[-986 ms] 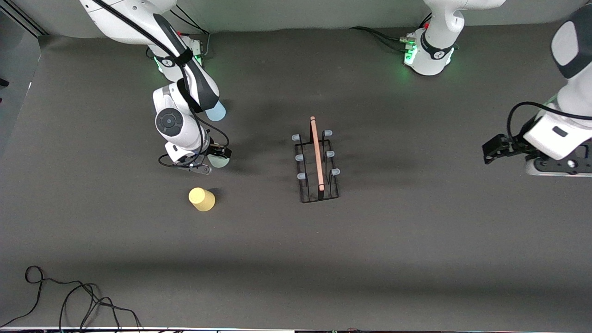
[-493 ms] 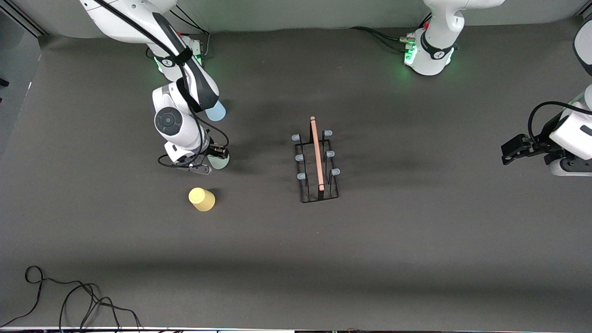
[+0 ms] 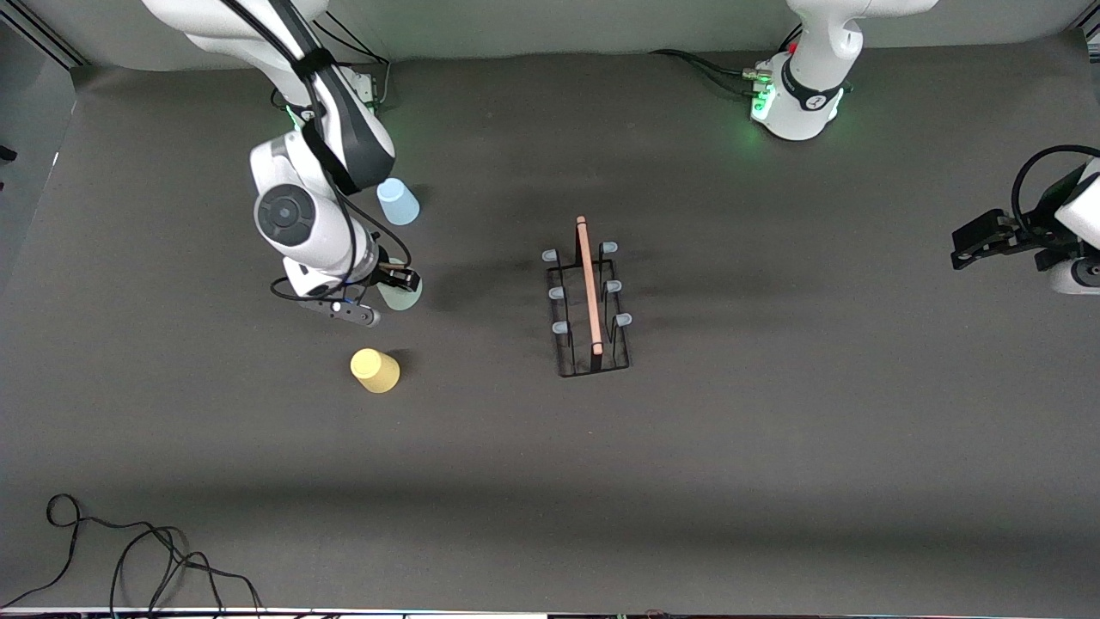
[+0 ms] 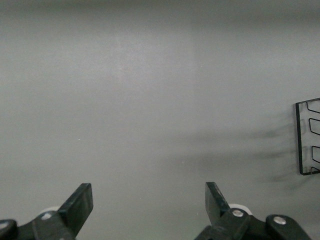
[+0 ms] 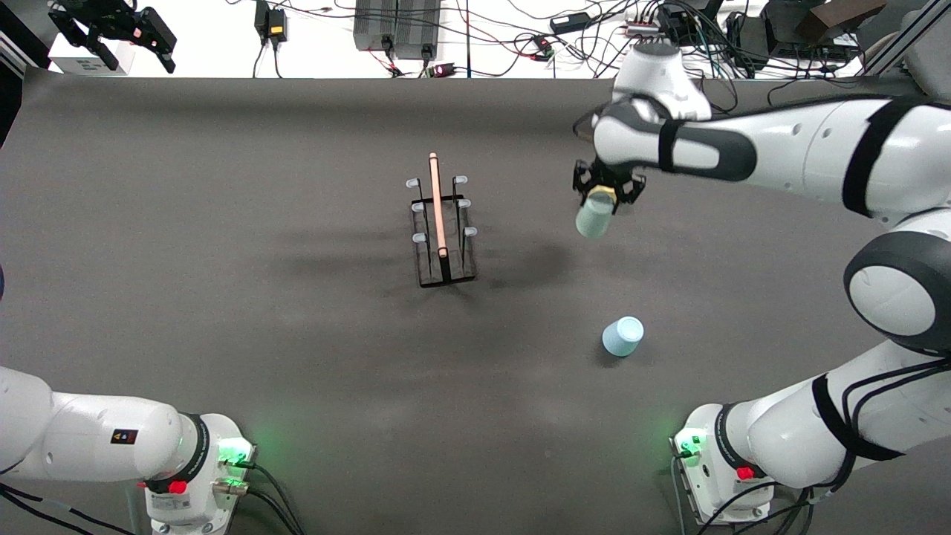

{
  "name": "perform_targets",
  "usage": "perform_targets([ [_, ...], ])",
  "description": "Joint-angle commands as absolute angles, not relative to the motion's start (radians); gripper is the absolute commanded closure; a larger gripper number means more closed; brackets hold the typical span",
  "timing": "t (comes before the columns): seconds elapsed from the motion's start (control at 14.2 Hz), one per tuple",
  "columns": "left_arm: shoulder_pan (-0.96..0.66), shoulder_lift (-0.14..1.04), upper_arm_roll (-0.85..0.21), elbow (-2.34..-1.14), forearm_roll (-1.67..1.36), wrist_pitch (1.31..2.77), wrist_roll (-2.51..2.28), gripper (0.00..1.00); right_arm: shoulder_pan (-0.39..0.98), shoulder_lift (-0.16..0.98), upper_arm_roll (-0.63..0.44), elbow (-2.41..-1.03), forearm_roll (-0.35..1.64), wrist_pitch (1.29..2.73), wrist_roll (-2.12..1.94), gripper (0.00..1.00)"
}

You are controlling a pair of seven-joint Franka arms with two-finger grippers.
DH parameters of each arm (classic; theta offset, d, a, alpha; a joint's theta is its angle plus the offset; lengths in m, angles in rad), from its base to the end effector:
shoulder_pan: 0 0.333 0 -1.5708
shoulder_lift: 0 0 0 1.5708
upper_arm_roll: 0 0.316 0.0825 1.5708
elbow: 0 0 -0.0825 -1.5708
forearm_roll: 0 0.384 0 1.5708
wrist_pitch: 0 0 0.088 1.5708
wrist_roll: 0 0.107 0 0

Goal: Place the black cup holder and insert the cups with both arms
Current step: 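Carry the pale green cup with the right gripper onto a holder peg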

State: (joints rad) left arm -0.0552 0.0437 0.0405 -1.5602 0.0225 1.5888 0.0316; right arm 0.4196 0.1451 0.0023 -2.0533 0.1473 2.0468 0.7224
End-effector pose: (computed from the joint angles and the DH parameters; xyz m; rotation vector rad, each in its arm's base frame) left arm 0.5691 -0.0065 0.6066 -3.1165 0.0731 0.0238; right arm 0.5056 0.2357 0.3565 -3.0476 0.5830 0.3041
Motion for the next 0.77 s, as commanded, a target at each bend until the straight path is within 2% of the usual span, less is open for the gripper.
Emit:
perform_targets([
  [0.0, -0.051, 0.06, 0.038, -1.531, 0.022, 1.563, 0.046, 0.0, 0.431, 0.163, 0.002, -1.909, 0.285, 1.96, 0.81, 0.87],
  [0.21, -0.049, 0.058, 0.038, -1.513, 0.02, 1.565, 0.046, 0.0, 0.474, 0.19, 0.009, -1.841, 0.31, 1.973, 0.943, 0.87],
  [0.7, -0.051, 0.061, 0.038, -1.511, 0.018, 1.566, 0.043, 0.0, 0.715, 0.293, 0.008, -1.796, 0.311, 2.187, 1.256, 0.87],
])
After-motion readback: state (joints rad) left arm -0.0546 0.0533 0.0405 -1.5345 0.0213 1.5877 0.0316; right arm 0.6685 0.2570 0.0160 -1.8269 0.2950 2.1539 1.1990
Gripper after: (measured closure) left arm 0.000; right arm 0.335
